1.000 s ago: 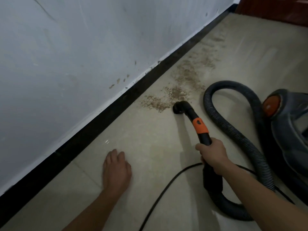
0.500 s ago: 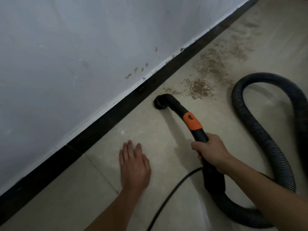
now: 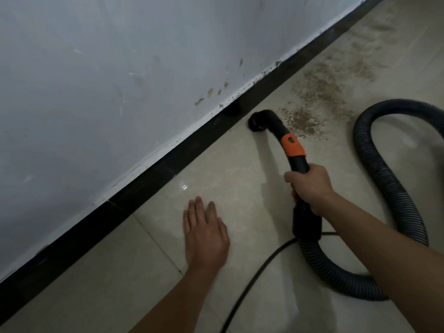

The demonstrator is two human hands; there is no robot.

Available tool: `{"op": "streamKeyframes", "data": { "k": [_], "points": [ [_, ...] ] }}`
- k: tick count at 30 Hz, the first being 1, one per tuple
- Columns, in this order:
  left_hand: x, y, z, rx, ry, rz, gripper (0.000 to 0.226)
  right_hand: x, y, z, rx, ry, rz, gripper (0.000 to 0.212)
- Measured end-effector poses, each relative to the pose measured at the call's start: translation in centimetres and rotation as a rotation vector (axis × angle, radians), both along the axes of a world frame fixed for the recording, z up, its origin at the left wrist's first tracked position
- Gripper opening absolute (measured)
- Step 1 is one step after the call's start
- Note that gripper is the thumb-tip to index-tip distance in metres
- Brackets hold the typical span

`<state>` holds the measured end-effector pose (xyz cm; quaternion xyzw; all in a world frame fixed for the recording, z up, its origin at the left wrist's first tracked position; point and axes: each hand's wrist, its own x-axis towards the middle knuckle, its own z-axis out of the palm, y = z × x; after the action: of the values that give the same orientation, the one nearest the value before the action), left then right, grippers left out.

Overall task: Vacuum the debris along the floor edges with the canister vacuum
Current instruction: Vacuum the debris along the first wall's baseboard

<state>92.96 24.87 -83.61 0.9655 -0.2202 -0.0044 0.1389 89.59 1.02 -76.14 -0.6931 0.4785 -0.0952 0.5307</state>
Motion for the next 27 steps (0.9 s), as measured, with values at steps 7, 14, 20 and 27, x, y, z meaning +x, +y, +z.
{"op": "streamKeyframes", "data": {
  "k": [7, 14, 20, 27],
  "points": [
    [0.1, 0.1, -0.1, 0.001, -0.007, -0.005, 0.054, 3.0, 1.2, 0.1, 0.093, -0.016, 0.031, 0.016],
    [0.2, 0.6, -0.2, -0.001, -0.002, -0.010, 0.050, -2.9, 4.2, 0.3, 0.015, 0.060, 0.285, 0.015],
    [0.1, 0.9, 0.0, -0.033, -0.018, -0.022, 0.056, -10.3, 2.0, 1.3, -0.080, 0.137, 0.224, 0.015],
    [-0.1, 0.3, -0.4, -0.047, -0.074, 0.005, 0.050, -17.4, -3.2, 1.3, -0.127, 0.136, -0.072, 0.016]
  ]
}}
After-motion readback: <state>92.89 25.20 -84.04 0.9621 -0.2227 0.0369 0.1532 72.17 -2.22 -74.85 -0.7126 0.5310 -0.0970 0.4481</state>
